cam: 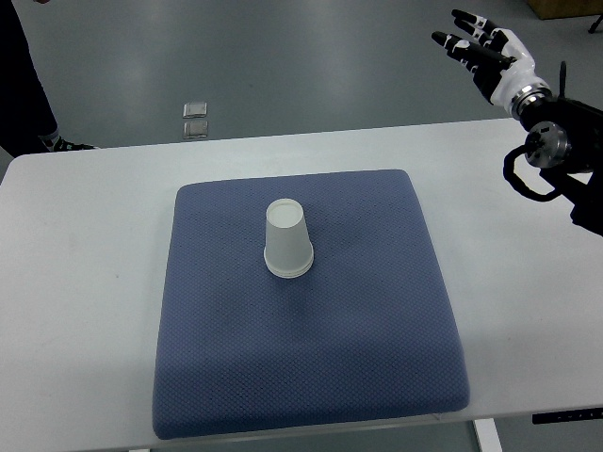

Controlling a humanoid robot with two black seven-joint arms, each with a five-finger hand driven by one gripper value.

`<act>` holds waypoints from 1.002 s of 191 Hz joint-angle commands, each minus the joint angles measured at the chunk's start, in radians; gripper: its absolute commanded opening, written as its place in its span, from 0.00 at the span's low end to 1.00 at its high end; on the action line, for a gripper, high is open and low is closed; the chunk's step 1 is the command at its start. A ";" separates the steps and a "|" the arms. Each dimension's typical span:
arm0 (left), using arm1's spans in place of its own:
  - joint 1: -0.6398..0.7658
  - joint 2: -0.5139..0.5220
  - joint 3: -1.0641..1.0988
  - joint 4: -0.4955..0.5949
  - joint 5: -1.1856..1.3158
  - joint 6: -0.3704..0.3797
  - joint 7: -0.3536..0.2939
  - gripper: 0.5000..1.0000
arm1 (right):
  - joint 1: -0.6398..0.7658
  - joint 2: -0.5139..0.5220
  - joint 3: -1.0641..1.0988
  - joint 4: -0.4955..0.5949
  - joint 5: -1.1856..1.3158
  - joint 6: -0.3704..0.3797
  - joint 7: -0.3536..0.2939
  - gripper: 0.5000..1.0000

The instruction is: Stack paper cups

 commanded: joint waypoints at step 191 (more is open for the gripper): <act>0.001 0.000 0.000 0.000 0.000 0.000 0.000 1.00 | -0.095 0.050 0.152 0.004 0.003 -0.033 -0.129 0.82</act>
